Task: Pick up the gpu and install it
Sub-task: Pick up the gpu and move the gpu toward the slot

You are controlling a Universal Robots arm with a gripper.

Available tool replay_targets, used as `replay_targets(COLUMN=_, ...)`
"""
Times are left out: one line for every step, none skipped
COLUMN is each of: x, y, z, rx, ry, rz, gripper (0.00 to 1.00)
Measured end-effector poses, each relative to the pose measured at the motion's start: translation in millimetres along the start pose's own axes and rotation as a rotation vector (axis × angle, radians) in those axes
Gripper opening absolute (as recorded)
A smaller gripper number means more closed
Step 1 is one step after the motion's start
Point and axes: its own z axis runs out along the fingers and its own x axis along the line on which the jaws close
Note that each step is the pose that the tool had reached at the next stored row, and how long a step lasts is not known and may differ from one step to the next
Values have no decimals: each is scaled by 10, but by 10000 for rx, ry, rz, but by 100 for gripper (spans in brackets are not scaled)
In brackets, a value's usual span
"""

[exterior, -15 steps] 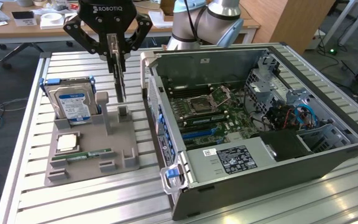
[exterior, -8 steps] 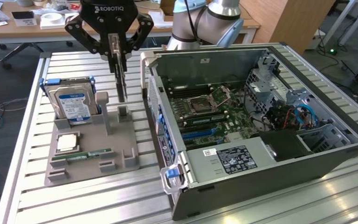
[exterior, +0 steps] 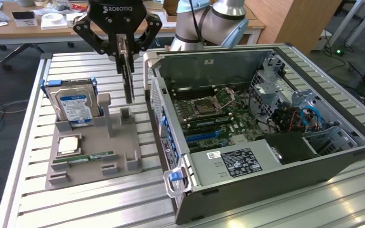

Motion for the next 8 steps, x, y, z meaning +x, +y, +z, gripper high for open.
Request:
replay_targets(x=-15, y=0, z=1, rx=-1, ry=-1, rz=0, gripper=26)
replay_targets(x=-31, y=1, z=1, rx=0, ry=0, rz=1, gripper=26)
replay_targets(x=-48, y=1, z=1, rx=0, ry=0, rz=0, gripper=26)
replay_targets(x=-64, y=1, z=2, rx=0, ry=0, rz=0, gripper=26)
replay_targets(x=-82, y=2, z=2, rx=0, ry=0, rz=0, gripper=26)
replay_targets(x=-99, y=2, z=3, rx=-1, ry=0, rz=1, gripper=26)
replay_targets(x=-117, y=2, z=4, rx=-1, ry=-1, rz=0, gripper=26)
replay_targets(x=-134, y=3, z=4, rx=0, ry=0, rz=1, gripper=26)
